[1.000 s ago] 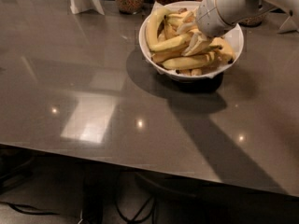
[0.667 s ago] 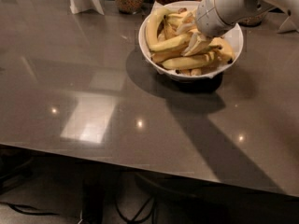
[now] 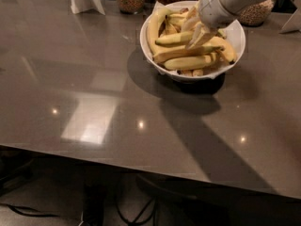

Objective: Pick banana from white bowl

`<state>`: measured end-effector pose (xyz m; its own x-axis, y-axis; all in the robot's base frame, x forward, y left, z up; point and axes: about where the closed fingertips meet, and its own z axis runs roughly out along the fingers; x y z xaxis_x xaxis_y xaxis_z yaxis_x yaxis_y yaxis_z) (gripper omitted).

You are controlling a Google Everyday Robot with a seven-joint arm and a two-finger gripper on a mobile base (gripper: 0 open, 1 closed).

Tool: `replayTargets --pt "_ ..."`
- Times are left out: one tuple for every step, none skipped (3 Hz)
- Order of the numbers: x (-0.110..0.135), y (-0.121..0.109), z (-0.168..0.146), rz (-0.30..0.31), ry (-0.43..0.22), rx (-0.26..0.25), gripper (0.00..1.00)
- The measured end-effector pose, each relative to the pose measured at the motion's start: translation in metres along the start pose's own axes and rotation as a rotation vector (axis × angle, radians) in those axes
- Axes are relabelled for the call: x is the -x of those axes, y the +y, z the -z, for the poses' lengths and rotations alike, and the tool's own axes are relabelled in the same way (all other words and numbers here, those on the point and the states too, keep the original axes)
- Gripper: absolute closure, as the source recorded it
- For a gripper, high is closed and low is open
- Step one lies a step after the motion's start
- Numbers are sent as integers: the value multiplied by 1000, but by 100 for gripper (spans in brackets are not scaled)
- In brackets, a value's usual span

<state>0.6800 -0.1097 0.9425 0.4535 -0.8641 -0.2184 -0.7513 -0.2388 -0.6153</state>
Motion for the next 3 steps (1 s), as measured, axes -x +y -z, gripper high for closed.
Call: replayTargets --pt "6 -12 26 1 45 52 100" --pt "12 -21 50 10 77 84 100" --pt "17 -22 73 9 82 84 100"
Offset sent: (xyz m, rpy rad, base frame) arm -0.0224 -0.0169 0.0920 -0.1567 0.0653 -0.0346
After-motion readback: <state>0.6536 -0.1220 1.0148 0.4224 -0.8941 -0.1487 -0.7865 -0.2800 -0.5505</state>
